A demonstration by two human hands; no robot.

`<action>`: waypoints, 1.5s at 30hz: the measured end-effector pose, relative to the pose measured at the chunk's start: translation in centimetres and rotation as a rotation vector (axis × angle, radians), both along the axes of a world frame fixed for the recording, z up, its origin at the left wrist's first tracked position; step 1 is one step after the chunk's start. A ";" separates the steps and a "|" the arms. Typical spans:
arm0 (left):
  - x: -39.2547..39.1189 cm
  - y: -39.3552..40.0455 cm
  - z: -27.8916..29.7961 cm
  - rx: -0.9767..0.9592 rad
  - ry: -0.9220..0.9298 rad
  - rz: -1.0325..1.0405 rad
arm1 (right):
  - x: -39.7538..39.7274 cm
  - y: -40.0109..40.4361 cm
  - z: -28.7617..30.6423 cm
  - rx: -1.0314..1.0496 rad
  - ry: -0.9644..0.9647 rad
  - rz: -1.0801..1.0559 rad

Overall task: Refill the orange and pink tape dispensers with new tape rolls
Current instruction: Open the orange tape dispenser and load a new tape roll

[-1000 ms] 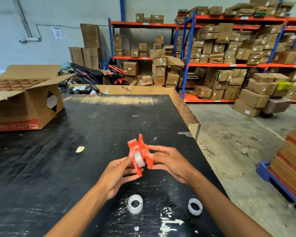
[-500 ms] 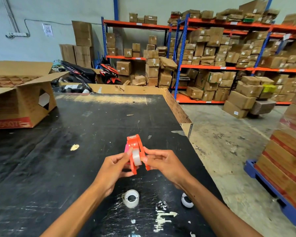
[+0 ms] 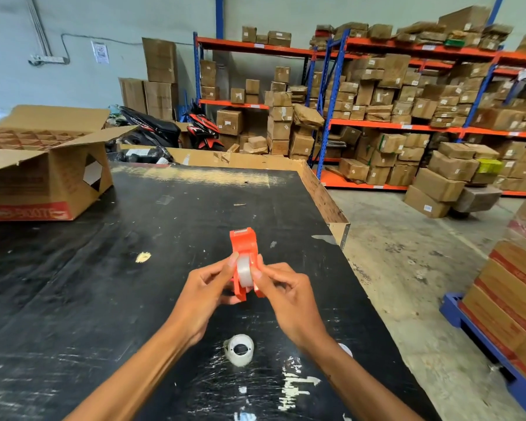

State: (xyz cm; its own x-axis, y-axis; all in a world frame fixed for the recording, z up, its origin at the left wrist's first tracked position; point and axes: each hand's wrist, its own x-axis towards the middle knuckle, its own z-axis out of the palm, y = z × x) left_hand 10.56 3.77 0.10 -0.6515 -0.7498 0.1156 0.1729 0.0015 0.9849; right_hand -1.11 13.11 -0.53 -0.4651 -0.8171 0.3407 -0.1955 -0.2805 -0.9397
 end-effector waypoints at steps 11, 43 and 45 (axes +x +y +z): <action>-0.4 -0.4 1.5 -0.151 0.002 -0.004 | -1.3 -1.4 2.5 0.008 0.150 -0.079; 1.5 -0.4 1.1 -0.087 -0.113 0.008 | -3.0 -5.1 6.1 0.207 0.234 -0.049; 1.4 -0.4 1.0 -0.080 -0.126 0.008 | -3.1 -5.1 6.0 0.222 0.249 -0.067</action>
State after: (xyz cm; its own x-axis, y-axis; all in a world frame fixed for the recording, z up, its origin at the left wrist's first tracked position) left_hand 11.92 3.39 1.14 -0.6586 -0.7467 0.0929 0.0472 0.0822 0.9955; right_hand -4.23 8.00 5.47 -0.4454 -0.8544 0.2676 -0.4381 -0.0527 -0.8974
